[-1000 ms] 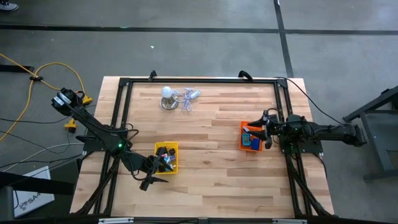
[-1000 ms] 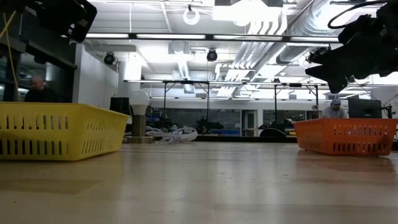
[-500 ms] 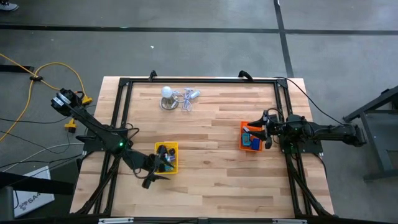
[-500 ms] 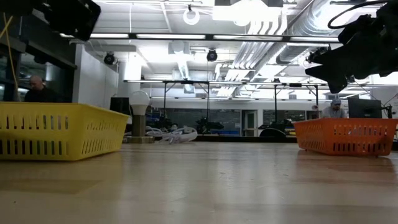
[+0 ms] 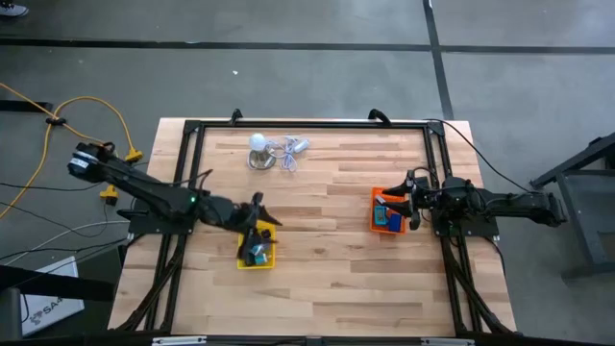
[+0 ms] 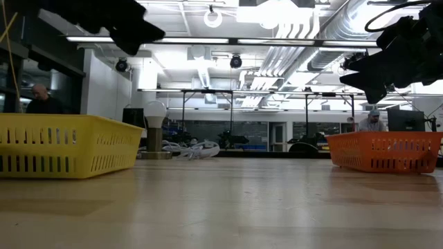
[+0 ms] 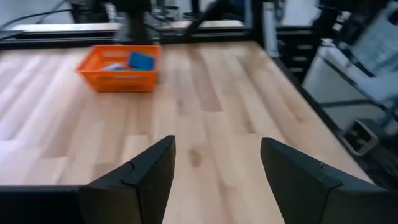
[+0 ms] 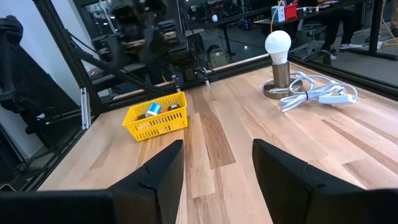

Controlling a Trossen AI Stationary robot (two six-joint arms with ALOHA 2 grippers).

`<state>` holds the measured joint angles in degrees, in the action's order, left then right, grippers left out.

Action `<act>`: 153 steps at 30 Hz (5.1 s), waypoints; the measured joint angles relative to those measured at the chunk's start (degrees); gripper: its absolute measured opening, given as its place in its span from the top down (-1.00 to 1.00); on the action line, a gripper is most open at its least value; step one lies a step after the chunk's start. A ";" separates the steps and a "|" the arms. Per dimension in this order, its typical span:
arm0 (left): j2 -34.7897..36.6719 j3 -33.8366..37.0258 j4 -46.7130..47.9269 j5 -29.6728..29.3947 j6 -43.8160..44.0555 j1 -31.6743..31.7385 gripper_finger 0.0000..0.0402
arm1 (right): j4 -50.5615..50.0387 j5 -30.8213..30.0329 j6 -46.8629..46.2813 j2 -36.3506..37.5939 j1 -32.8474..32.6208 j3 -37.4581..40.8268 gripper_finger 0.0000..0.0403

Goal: Pick & Place Office items
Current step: Return to Home Position

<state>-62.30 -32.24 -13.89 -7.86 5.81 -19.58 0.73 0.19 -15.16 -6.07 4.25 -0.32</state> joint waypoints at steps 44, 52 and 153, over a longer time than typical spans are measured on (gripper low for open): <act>51.89 26.04 12.01 5.71 0.51 23.66 -0.14 | 0.22 0.00 0.00 0.00 0.02 0.00 0.12; 57.80 30.49 11.07 5.58 1.14 23.66 -0.14 | 0.23 0.00 0.00 0.00 0.02 0.01 0.12; 58.45 31.62 13.46 5.25 3.16 23.66 -0.14 | 0.31 0.01 0.00 0.01 0.02 0.02 0.12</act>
<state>-3.86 -0.62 -0.43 -2.61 8.97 4.08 1.04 0.20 -15.16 -6.05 4.27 -0.30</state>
